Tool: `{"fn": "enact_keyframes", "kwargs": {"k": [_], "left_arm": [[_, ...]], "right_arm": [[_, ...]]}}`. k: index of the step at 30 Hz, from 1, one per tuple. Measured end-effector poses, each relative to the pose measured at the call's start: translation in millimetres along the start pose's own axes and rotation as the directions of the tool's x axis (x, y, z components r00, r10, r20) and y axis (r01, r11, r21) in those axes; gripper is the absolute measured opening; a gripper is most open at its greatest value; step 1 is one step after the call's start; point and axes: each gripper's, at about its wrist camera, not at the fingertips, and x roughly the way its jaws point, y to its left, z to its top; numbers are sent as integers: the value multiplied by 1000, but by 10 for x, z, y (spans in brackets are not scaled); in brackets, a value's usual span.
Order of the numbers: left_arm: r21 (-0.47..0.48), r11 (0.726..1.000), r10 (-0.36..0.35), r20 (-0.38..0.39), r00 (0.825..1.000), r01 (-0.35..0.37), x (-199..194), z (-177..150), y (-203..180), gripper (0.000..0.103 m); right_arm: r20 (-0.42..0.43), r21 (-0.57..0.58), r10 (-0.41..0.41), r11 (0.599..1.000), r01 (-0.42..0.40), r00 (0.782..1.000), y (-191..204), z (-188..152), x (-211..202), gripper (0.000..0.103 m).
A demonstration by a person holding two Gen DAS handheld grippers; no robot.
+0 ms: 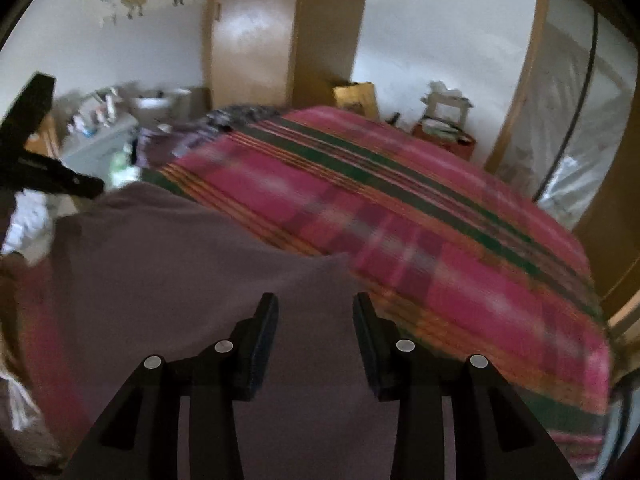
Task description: Fold clothes
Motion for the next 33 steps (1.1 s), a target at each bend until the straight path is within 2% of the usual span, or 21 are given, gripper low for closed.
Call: {"fn": "enact_keyframes", "kwargs": {"k": [2, 6, 11, 19, 25, 29, 33], "left_arm": [[19, 999, 35, 1, 999, -35, -45, -127, -7, 27], [37, 999, 36, -33, 999, -35, -6, -274, 38, 27], [17, 1000, 10, -19, 1000, -10, -66, -375, 129, 27], [-10, 1000, -27, -5, 1000, 27, -157, -487, 236, 27], [-67, 996, -62, 47, 997, 65, -288, -580, 362, 27], [-108, 994, -19, 66, 998, 26, -330, -653, 480, 28], [-141, 989, -42, 48, 998, 49, -300, -699, 566, 28]], "right_arm": [[-10, 2, 59, 998, -59, 998, 178, -69, -11, 42], [-27, -64, 95, 993, -97, 995, 506, -193, -6, 42], [-55, -33, 87, 995, -89, 995, 580, -377, 33, 42], [-57, 17, 0, 1000, 1, 998, 497, -665, -34, 42], [-32, 17, -15, 1000, 16, 999, 606, -637, -84, 42], [16, -26, 29, 999, -28, 999, 806, -519, -134, 42], [36, -67, 93, 994, -91, 995, 1049, -382, -86, 42]]}}
